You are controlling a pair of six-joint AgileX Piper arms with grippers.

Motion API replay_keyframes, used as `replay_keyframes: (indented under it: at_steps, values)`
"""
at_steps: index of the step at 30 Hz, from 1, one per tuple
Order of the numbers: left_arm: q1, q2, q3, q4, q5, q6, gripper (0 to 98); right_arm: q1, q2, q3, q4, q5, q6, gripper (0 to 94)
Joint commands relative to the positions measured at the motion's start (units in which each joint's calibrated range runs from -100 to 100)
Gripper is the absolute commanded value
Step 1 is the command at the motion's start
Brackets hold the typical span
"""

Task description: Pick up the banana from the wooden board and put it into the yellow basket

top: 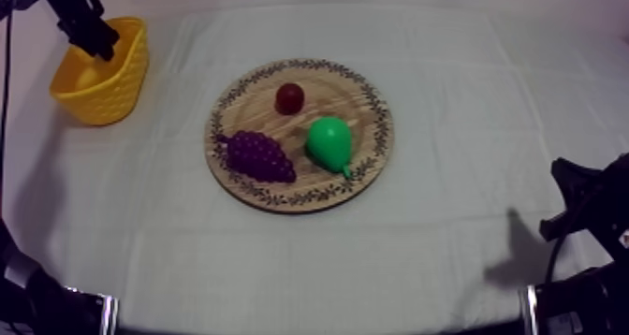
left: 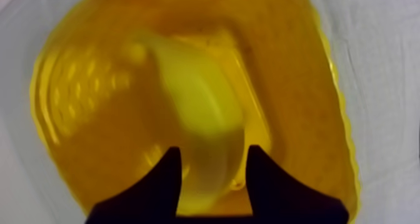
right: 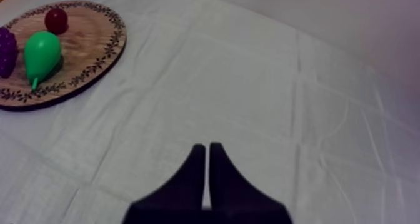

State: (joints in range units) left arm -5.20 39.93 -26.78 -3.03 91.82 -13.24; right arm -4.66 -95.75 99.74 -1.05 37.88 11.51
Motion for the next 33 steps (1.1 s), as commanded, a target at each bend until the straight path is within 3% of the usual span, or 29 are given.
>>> replay_keyframes:
  at_steps: [1,6,13,18,24,33]
  values:
    - [-0.1,-0.1,0.4,-0.01,-0.1,1.0,46.2,0.0,0.0,0.0,0.0,0.0,0.0,0.4]
    - [-0.3,-1.8,3.1,0.15,-1.9,3.1,44.9,0.0,0.0,0.0,0.0,0.0,0.0,0.4]
    - [0.3,-10.7,12.9,0.21,-11.7,6.5,17.9,0.0,0.0,0.0,0.0,0.0,0.0,0.4]
    - [1.0,-19.9,21.5,-0.51,-17.1,9.5,7.9,0.0,0.0,0.0,0.0,0.0,0.0,0.4]
    - [2.2,-32.9,34.0,-0.65,-24.9,13.0,1.7,0.0,0.0,0.0,0.0,0.0,0.0,0.4]
    - [4.6,-53.5,56.4,-0.74,-40.4,17.3,0.1,0.0,0.0,0.0,0.0,0.0,0.0,0.4]
